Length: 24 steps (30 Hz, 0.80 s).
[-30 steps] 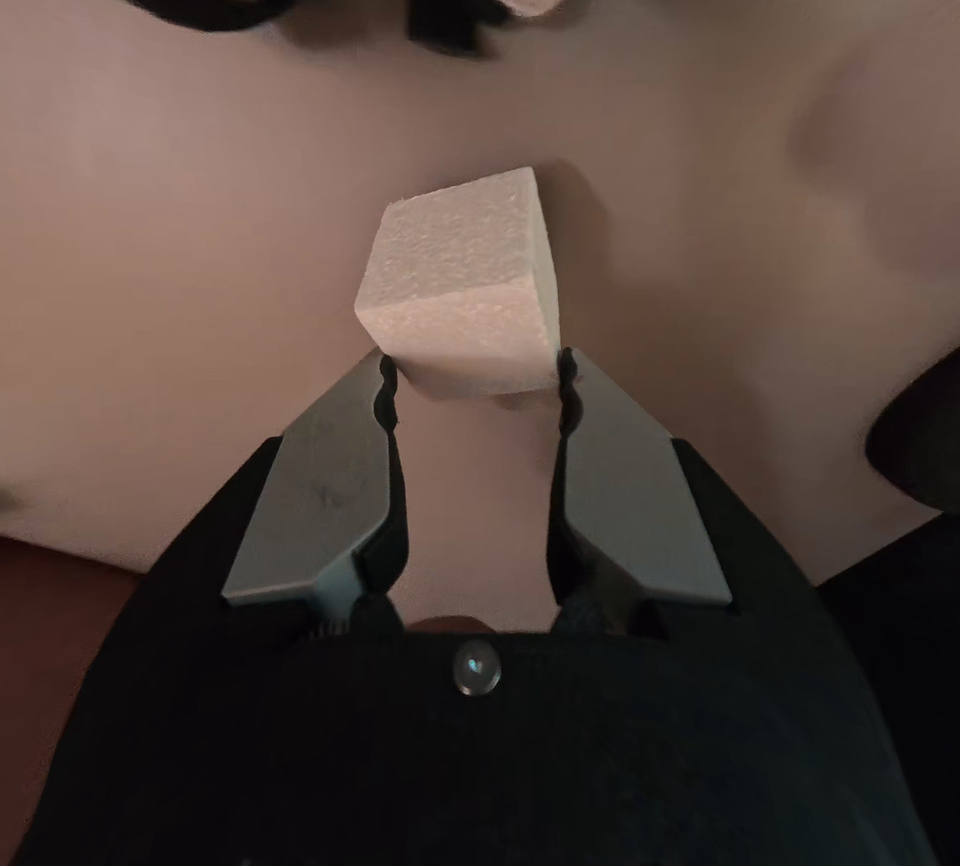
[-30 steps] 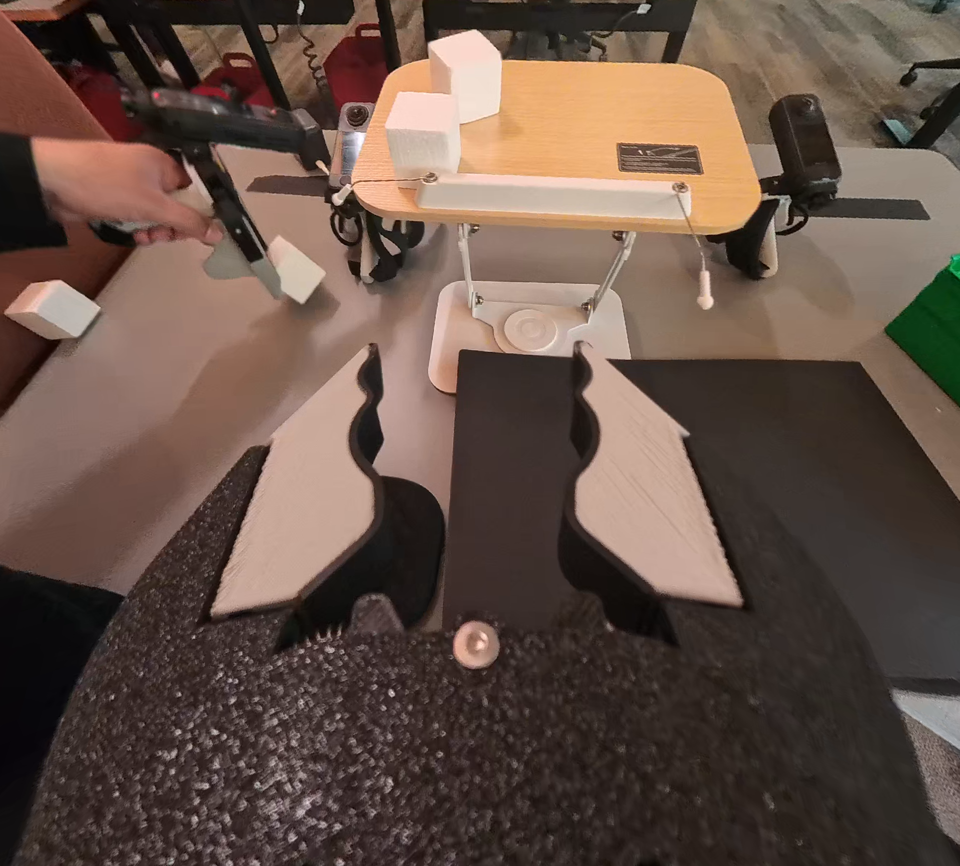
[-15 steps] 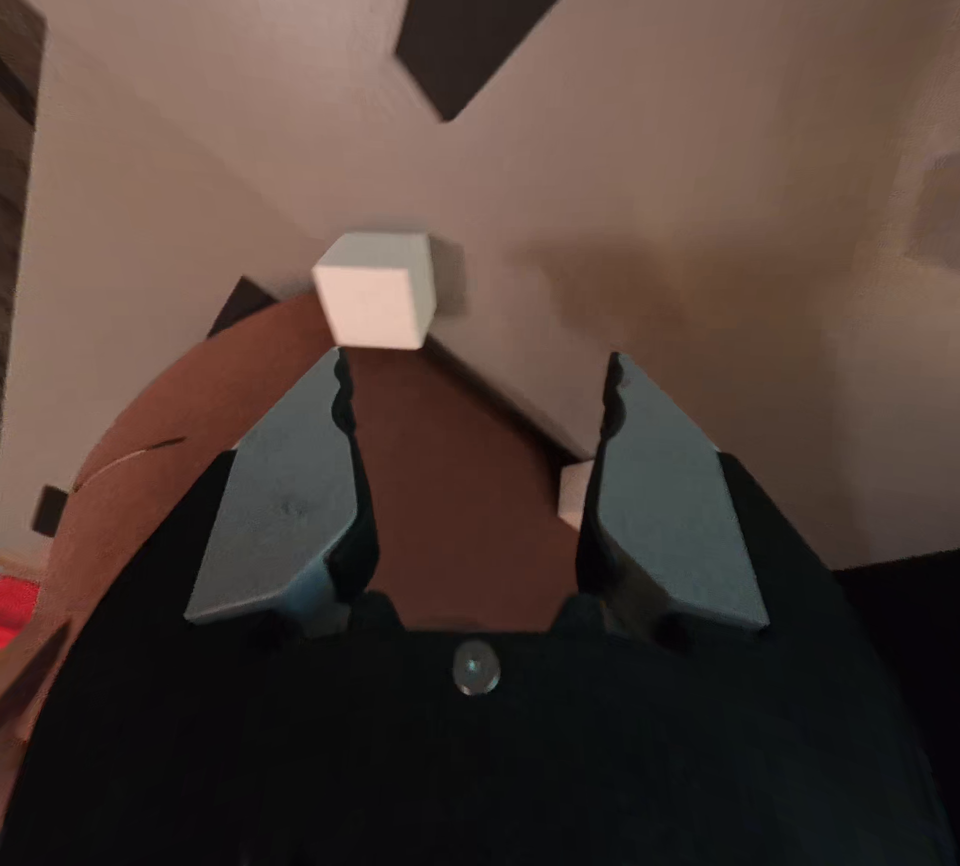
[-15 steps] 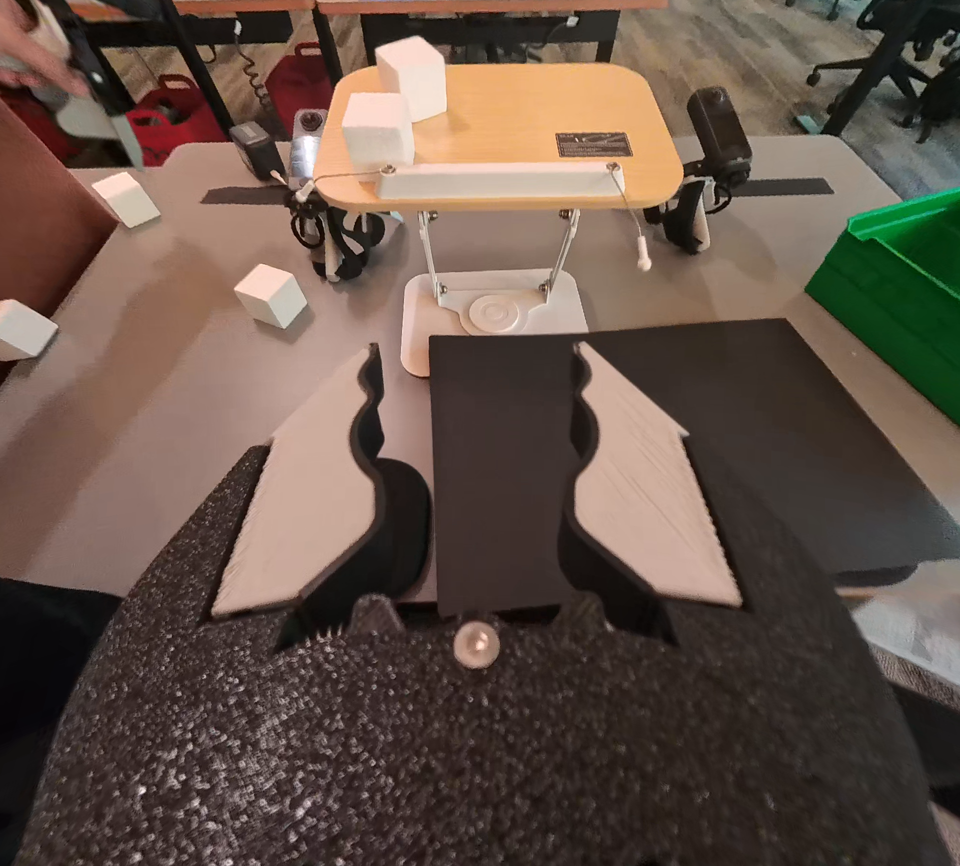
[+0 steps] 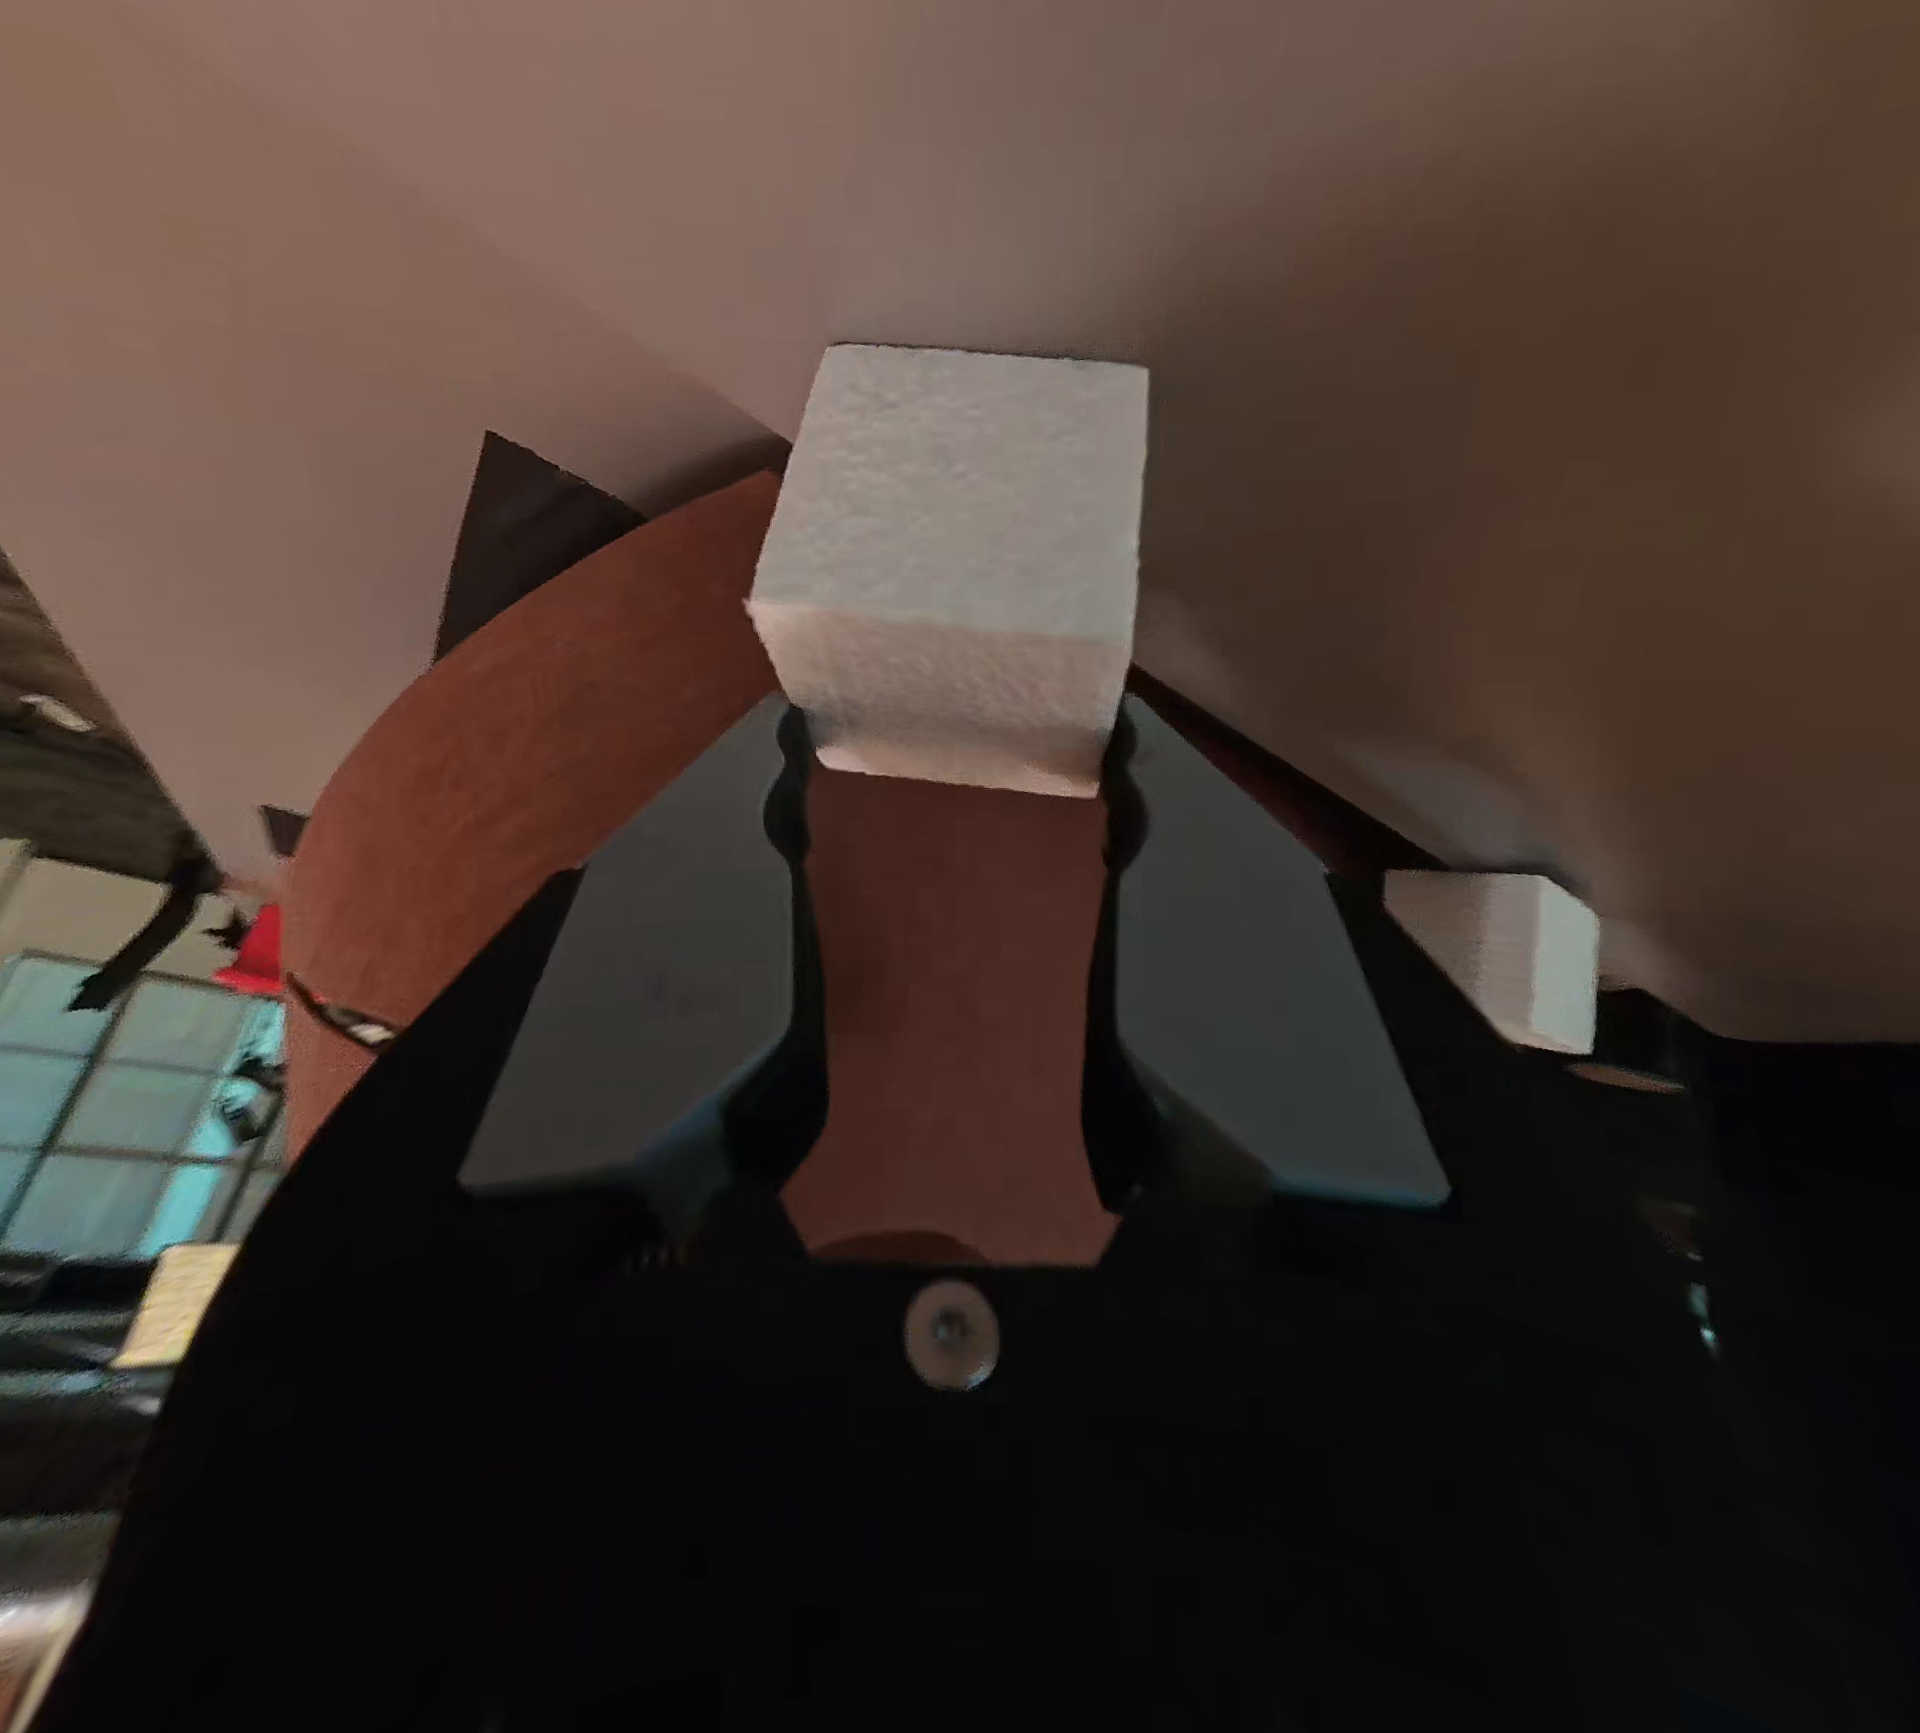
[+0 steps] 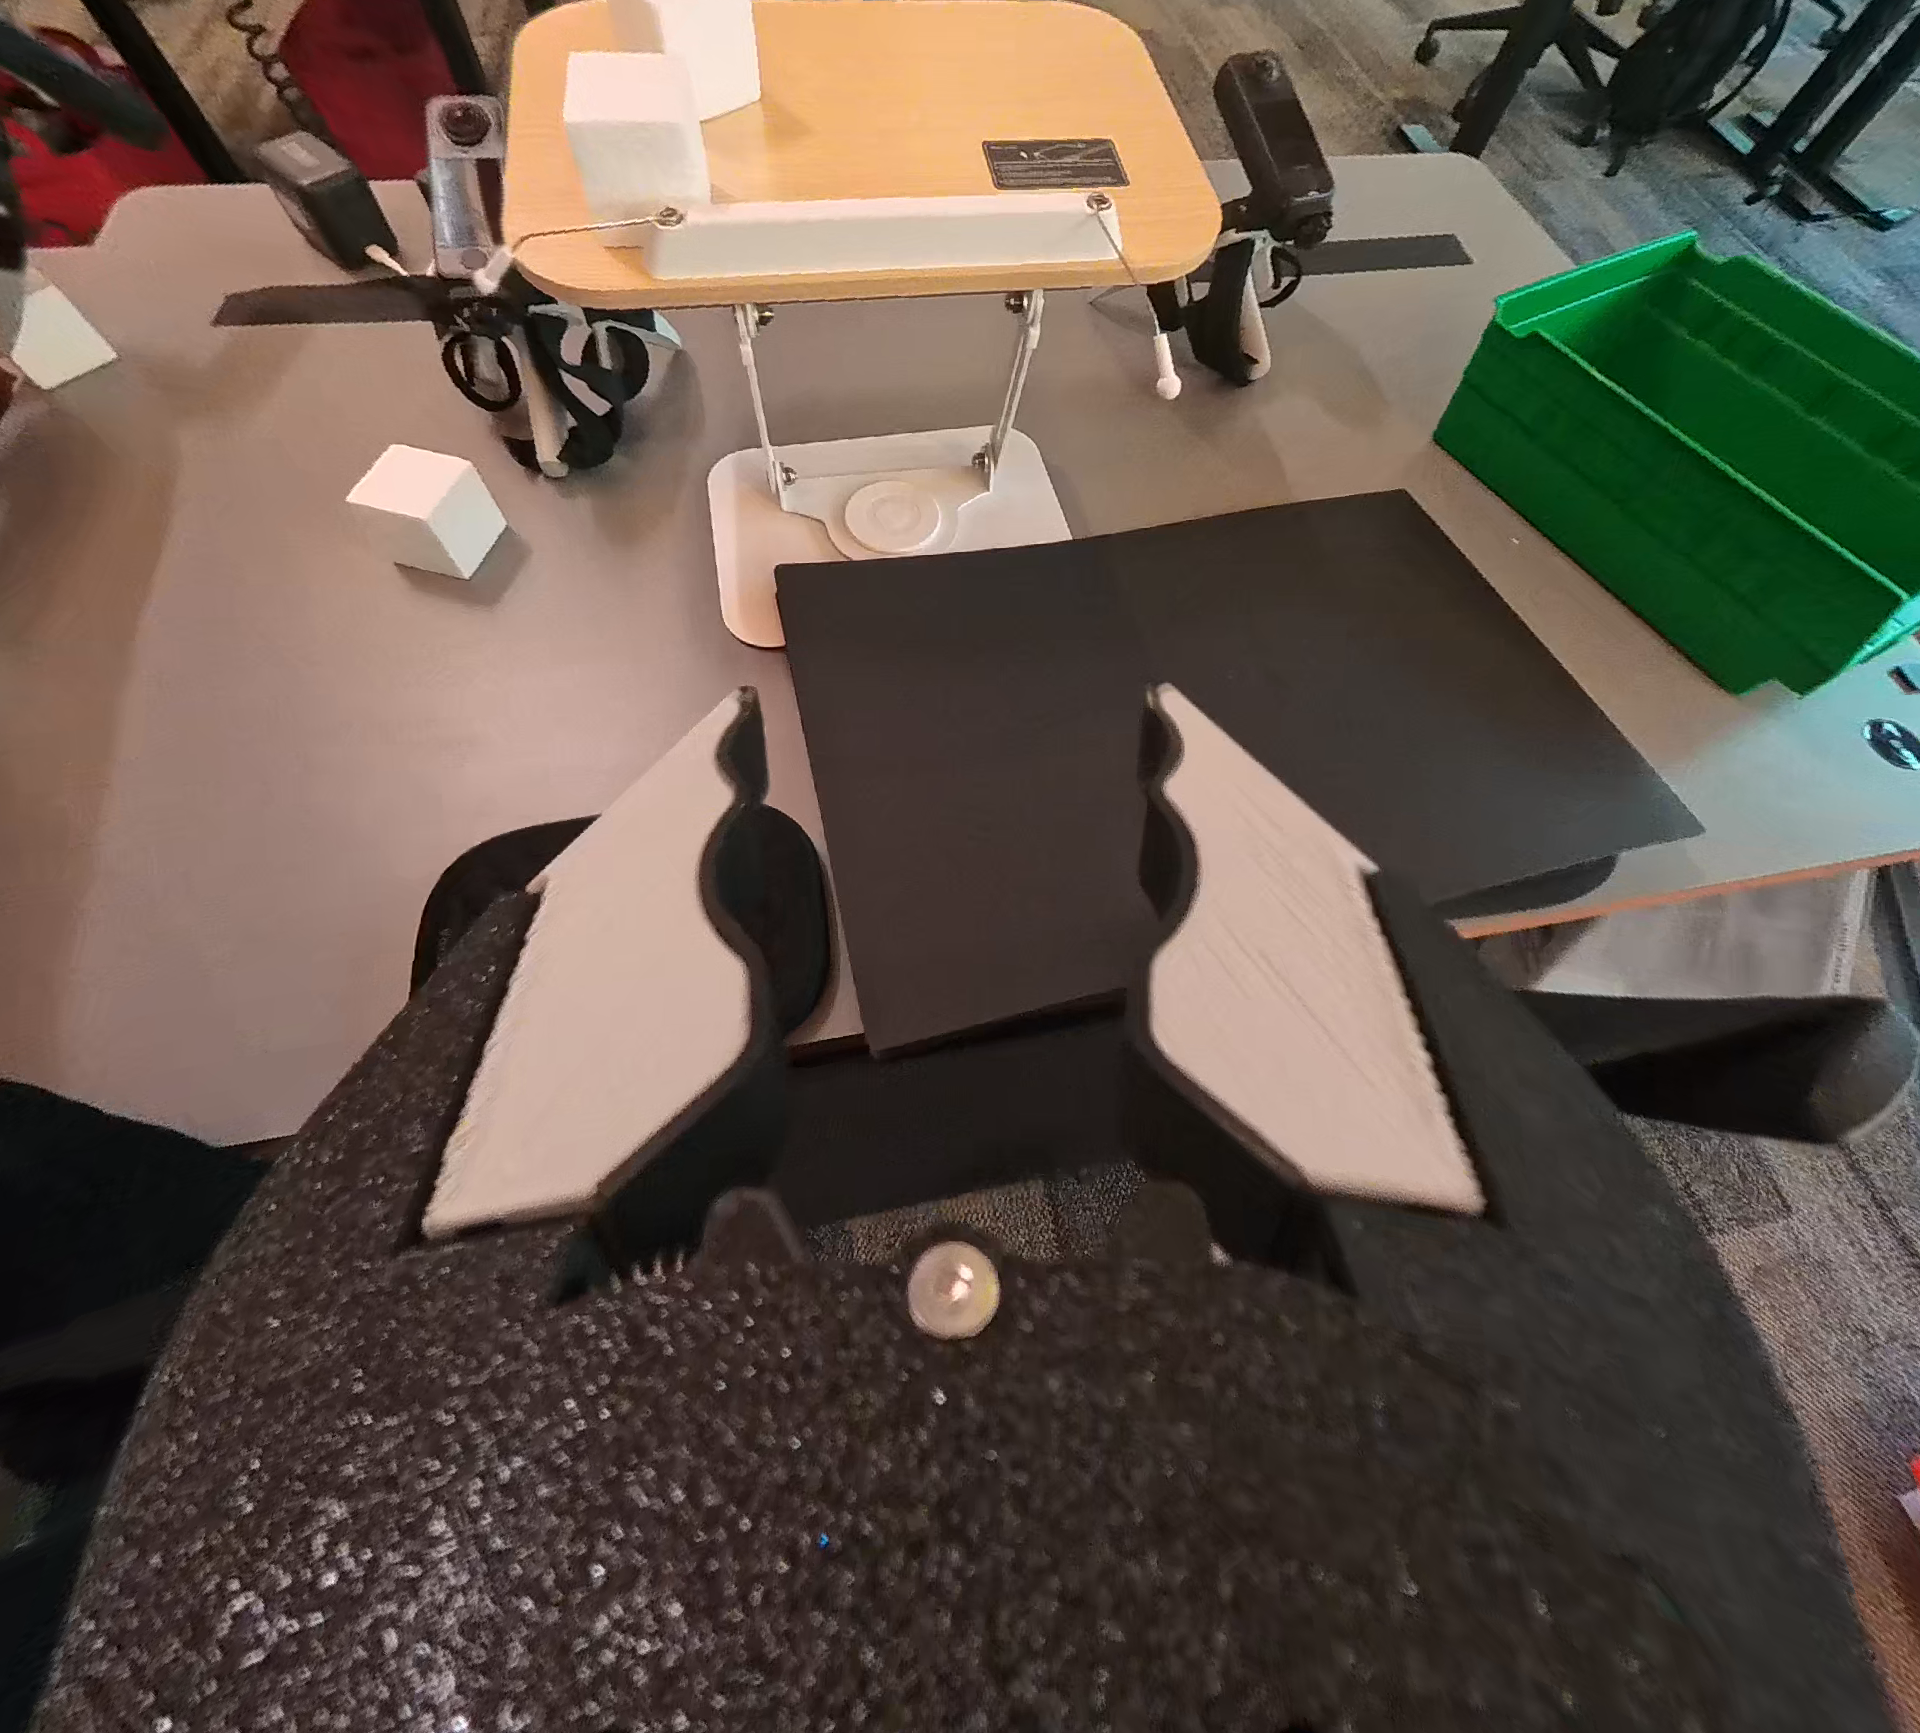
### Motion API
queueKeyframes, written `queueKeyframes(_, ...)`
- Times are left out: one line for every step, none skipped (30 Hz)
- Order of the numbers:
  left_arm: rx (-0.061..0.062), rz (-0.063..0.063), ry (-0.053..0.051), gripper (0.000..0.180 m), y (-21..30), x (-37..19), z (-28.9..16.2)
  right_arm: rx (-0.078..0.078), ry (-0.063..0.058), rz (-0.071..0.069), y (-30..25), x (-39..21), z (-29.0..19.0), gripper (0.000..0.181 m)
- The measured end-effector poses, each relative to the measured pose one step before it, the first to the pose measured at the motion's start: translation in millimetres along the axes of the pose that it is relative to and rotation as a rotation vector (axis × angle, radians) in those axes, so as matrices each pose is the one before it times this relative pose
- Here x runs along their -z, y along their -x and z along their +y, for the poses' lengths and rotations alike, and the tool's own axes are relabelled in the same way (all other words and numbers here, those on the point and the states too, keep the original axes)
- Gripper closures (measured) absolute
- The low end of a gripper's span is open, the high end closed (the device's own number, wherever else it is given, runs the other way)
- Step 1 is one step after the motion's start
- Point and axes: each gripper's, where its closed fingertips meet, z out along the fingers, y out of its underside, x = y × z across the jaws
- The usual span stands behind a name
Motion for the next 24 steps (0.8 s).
queueKeyframes(-0.0170, -0.0080, -0.0017, 0.125, -3.98, 2.05, -1.79, -0.0017, -0.0046, 0.0032, -0.03, 1.98, -0.11, 0.109)
queueKeyframes(-0.0085, 0.0193, -0.0183, 0.125, -9.03, 4.07, -3.60, -0.0023, -0.0041, -0.0009, 0.10, 1.27, 0.61, 0.110)
queueKeyframes(0.0006, 0.0166, -0.0197, 0.125, -9.29, 5.47, -3.74, -0.0009, -0.0002, -0.0058, 0.15, 0.45, 1.61, 0.110)
queueKeyframes(0.0020, 0.0097, -0.0216, 0.125, -9.69, 6.30, -3.58, 0.0023, 0.0041, -0.0080, -0.32, -0.37, 2.56, 0.110)
queueKeyframes(-0.0038, 0.0113, -0.0267, 0.126, -12.20, 6.88, -3.43, 0.0056, 0.0052, -0.0087, -0.91, -0.93, 2.74, 0.110)
queueKeyframes(-0.0092, 0.0087, -0.0292, 0.126, -14.34, 6.93, -2.44, 0.0070, 0.0037, -0.0095, -1.54, -1.19, 2.14, 0.110)
queueKeyframes(-0.0154, 0.0081, -0.0275, 0.126, -16.87, 6.67, -0.98, 0.0075, -0.0003, -0.0112, -1.88, -1.07, 1.02, 0.110)
queueKeyframes(-0.0237, 0.0093, -0.0241, 0.126, -19.51, 6.01, 0.76, 0.0081, -0.0066, -0.0125, -2.14, -0.69, -0.52, 0.110)
queueKeyframes(-0.0302, 0.0018, -0.0205, 0.126, -20.26, 5.50, 1.86, 0.0073, -0.0128, -0.0135, -2.67, -0.20, -1.65, 0.110)
queueKeyframes(-0.0297, -0.0091, -0.0200, 0.125, -20.00, 5.48, 2.02, 0.0044, -0.0177, -0.0162, -2.69, 0.20, -2.27, 0.110)
queueKeyframes(-0.0223, -0.0088, -0.0259, 0.125, -21.37, 5.63, 0.91, 0.0008, -0.0196, -0.0208, -2.65, 0.57, -1.85, 0.110)
queueKeyframes(-0.0179, 0.0067, -0.0304, 0.125, -25.06, 5.39, 0.06, -0.0009, -0.0174, -0.0242, -2.65, 0.55, -0.59, 0.110)
queueKeyframes(-0.0188, 0.0170, -0.0262, 0.125, -27.78, 3.79, 0.25, -0.0014, -0.0107, -0.0246, -3.35, 0.62, 1.29, 0.110)
queueKeyframes(-0.0176, 0.0086, -0.0219, 0.125, -27.03, 1.36, 0.01, -0.0041, -0.0046, -0.0240, -4.00, 0.97, 2.99, 0.110)
queueKeyframes(-0.0192, -0.0019, -0.0141, 0.126, -25.27, -0.87, 0.19, -0.0095, -0.0050, -0.0251, -4.12, 1.95, 3.35, 0.110)
queueKeyframes(-0.0215, -0.0073, -0.0056, 0.125, -23.56, -2.79, 0.11, -0.0151, -0.0090, -0.0279, -3.66, 3.23, 2.81, 0.110)
queueKeyframes(-0.0205, -0.0164, -0.0018, 0.125, -20.37, -4.16, -0.62, -0.0144, -0.0108, -0.0299, -3.23, 4.52, 2.56, 0.110)
queueKeyframes(-0.0146, -0.0224, 0.0001, 0.125, -16.93, -5.31, -1.45, -0.0071, -0.0083, -0.0226, -4.27, 5.41, 2.97, 0.110)
queueKeyframes(-0.0063, -0.0221, 0.0027, 0.125, -14.31, -5.81, -1.92, 0.0001, -0.0024, -0.0112, -5.80, 6.04, 3.98, 0.109)
queueKeyframes(0.0006, -0.0158, 0.0088, 0.125, -12.65, -5.84, -1.19, 0.0031, 0.0026, -0.0057, -6.55, 6.32, 4.61, 0.110)
queueKeyframes(0.0041, -0.0108, 0.0065, 0.125, -11.38, -5.24, -1.64, 0.0007, 0.0033, -0.0039, -6.65, 6.55, 4.48, 0.109)
queueKeyframes(0.0037, -0.0109, -0.0036, 0.125, -9.28, -4.85, -2.80, -0.0043, 0.0014, -0.0026, -6.56, 6.52, 3.83, 0.109)
queueKeyframes(0.0045, -0.0109, -0.0095, 0.125, -7.25, -4.58, -3.59, -0.0089, 0.0006, -0.0020, -6.15, 6.46, 3.05, 0.109)
queueKeyframes(0.0092, -0.0117, -0.0079, 0.124, -4.89, -4.18, -3.08, -0.0117, 0.0003, -0.0002, -5.67, 6.32, 2.21, 0.110)
